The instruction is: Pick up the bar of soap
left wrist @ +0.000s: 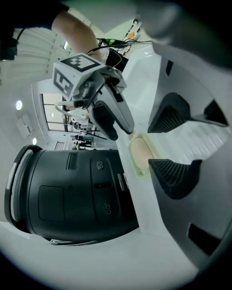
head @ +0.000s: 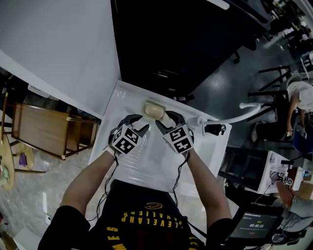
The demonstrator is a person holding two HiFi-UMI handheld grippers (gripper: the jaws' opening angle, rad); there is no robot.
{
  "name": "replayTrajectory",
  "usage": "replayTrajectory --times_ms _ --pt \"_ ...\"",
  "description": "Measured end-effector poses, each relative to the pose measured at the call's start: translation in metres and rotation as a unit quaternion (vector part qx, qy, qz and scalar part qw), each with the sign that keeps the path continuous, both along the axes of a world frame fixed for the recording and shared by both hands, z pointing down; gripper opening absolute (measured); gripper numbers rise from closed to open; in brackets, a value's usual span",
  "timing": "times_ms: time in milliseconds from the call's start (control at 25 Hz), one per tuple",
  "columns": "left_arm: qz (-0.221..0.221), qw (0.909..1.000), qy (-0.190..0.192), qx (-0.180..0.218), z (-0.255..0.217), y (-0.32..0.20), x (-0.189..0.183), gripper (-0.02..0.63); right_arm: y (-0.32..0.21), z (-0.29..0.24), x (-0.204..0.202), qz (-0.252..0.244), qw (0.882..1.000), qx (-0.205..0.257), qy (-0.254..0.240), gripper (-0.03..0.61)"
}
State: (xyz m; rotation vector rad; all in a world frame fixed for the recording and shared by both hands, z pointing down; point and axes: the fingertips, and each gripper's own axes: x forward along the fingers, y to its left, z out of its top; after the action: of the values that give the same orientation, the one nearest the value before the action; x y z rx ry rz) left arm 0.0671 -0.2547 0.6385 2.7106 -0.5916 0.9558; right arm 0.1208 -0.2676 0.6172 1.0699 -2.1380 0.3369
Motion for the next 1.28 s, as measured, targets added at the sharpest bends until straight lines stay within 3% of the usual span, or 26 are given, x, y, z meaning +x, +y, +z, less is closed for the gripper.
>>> replayTrajectory --times_ms 120,240,640,760,1080,1280 --pt "0.004 0.9997 -0.002 -0.023 0.022 0.0 0.008 0.193 -0.014 0.02 0.004 -0.059 0.996 -0.029 0.059 0.233" --pt "0.011 0.9989 -0.001 -0.045 0.04 0.002 0.017 0.199 -0.027 0.037 0.004 -0.104 0.989 -0.066 0.086 0.239" --pt "0.042 0.9977 -0.012 -0.052 0.048 0.009 0.022 0.207 -0.032 0.054 -0.018 -0.216 0.954 -0.134 0.159 0.258" --pt "0.047 0.9976 -0.011 -0.05 0.052 0.01 0.026 0.208 -0.031 0.064 -0.017 -0.228 0.946 -0.155 0.171 0.27" --pt "0.032 0.9984 -0.008 -0.047 0.051 0.004 0.023 0.209 -0.03 0.071 -0.025 -0.232 0.941 -0.164 0.186 0.288" --pt "0.027 0.9984 -0.007 -0.049 0.052 0.002 0.022 0.209 -0.028 0.072 -0.028 -0.225 0.945 -0.158 0.176 0.287"
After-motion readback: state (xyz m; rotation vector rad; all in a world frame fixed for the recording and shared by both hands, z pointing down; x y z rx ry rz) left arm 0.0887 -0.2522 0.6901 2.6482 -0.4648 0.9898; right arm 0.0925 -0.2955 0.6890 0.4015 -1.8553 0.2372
